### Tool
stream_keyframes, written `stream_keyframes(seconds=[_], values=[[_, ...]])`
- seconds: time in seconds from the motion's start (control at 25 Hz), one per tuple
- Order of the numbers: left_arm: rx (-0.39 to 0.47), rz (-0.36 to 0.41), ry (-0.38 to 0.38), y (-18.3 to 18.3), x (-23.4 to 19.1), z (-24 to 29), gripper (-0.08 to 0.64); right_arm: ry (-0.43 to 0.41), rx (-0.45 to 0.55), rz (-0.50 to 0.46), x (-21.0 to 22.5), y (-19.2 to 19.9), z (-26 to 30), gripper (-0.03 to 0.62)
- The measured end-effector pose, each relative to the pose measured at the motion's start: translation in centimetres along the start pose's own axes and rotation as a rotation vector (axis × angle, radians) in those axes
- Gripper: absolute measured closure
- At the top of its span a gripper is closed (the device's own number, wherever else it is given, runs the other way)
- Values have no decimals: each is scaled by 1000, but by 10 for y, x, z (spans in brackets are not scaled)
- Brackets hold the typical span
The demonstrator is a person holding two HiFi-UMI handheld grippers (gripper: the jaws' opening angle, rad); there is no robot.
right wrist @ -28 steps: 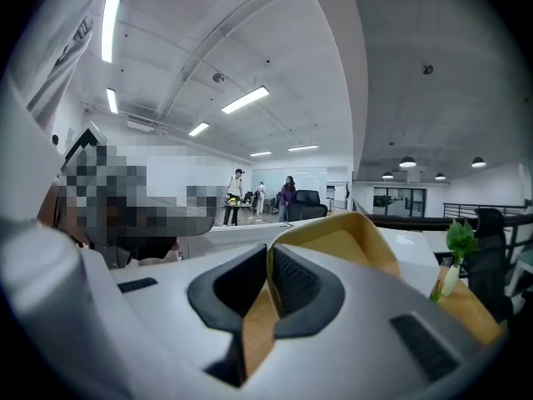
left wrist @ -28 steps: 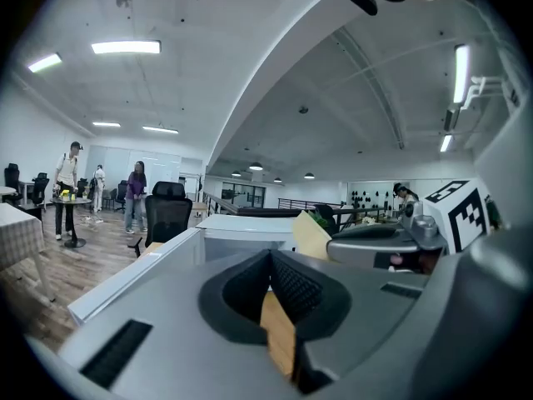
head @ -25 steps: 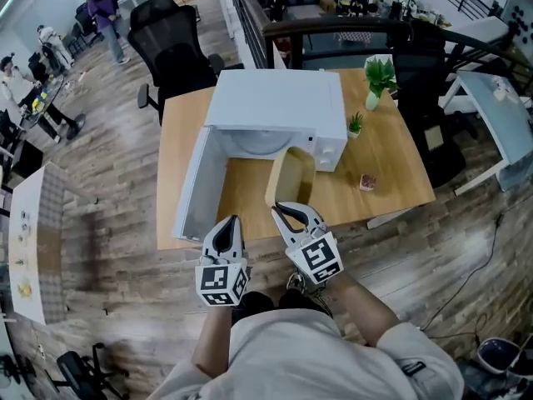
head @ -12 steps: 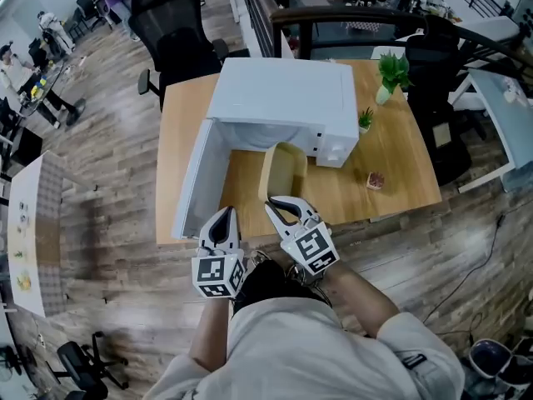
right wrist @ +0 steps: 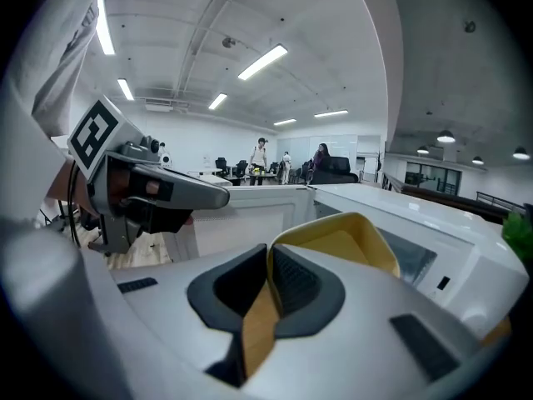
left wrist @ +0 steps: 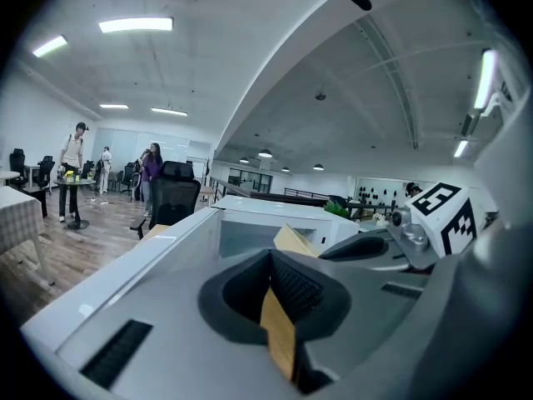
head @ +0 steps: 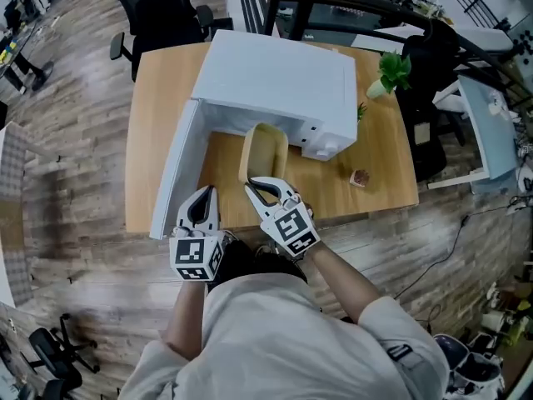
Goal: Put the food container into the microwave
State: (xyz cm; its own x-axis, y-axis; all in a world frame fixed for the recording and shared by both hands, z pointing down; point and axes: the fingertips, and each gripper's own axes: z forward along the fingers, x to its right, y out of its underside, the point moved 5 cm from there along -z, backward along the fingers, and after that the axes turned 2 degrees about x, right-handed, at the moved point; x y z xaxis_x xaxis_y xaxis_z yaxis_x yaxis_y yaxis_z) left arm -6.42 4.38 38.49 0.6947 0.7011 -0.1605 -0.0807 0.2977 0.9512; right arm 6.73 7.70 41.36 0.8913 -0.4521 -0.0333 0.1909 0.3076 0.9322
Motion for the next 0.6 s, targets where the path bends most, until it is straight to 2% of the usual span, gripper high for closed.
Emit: stream_keyframes(seconds=[0.12,0.28,0.44,0.6], values=[[3,-11,4,2,-7,11,548,-9,-32,-13,5,3,12,563],[-13,-51,-41,12,-15,21,548,-42,-69,-28,16,6,26,563],[-23,-83,-114,25,-16,25,548,-104,-113,-50,24,11,35,563],[-14,-140,-219,39,-15,26,548,-165,-138,-85,36,14,43,563]])
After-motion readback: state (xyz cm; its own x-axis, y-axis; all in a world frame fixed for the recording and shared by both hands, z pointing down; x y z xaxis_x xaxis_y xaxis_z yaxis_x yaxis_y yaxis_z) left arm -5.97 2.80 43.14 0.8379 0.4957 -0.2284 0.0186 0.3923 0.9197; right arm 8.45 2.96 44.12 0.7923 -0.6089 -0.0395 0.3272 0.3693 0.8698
